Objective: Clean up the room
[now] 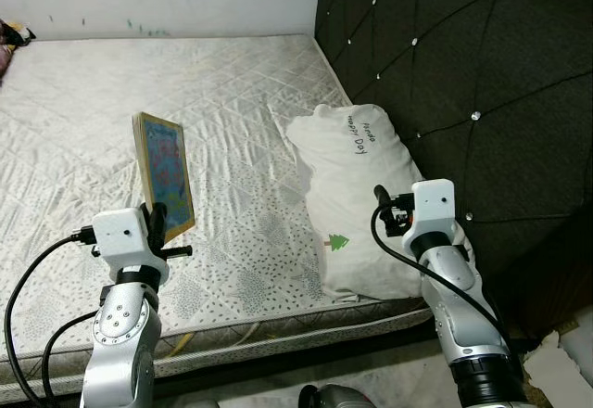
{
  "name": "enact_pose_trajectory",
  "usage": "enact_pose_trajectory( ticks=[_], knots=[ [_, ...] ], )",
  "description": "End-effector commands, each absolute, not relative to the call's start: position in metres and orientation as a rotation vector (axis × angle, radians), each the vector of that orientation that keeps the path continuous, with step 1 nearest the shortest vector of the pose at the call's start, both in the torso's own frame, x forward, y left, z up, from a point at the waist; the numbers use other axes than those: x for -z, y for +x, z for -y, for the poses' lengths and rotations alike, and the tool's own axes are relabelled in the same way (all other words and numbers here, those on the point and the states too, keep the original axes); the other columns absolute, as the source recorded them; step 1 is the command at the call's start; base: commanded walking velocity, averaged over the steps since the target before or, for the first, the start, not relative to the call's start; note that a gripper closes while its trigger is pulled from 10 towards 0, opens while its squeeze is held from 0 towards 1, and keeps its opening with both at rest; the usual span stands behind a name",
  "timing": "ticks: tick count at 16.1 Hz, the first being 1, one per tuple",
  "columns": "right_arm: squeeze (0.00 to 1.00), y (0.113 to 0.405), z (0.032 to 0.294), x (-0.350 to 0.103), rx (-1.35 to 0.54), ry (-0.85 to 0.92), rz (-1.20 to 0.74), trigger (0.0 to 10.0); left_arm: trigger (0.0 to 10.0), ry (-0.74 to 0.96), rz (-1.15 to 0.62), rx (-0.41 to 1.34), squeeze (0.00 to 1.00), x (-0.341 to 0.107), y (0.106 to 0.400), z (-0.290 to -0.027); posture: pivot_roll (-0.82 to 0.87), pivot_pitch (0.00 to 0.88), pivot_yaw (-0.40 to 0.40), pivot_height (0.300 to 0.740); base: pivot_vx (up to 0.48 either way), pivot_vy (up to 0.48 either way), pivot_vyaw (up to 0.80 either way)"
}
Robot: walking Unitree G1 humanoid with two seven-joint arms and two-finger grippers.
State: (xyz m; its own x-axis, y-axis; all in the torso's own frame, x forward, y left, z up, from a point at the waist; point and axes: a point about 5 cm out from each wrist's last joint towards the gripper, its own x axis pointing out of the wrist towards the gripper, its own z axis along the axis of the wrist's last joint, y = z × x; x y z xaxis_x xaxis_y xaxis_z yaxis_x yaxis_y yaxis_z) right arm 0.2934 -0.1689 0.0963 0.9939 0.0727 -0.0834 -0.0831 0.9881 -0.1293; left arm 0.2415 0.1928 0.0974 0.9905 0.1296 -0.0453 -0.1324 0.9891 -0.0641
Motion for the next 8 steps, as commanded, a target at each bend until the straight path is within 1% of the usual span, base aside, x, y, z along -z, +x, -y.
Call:
enact_pose_trajectory(
  ticks=[1,8],
  knots=[
    [0.0,0.2954,0.1697,-0.0997,-0.078,-0.127,-0.068,10.0,10.0,-0.077,-0.015,-0.135,0.0,-0.1039,0.2446,-0.1911,0.05,0.0,-0.031,0.74,0.0,0.0,0.0],
    [0.0,0.2959,0.1691,-0.0997,-0.09,-0.129,-0.068,10.0,10.0,-0.087,-0.019,-0.141,0.0,-0.1032,0.245,-0.1909,0.05,0.0,-0.034,0.74,0.0,0.0,0.0]
  ],
)
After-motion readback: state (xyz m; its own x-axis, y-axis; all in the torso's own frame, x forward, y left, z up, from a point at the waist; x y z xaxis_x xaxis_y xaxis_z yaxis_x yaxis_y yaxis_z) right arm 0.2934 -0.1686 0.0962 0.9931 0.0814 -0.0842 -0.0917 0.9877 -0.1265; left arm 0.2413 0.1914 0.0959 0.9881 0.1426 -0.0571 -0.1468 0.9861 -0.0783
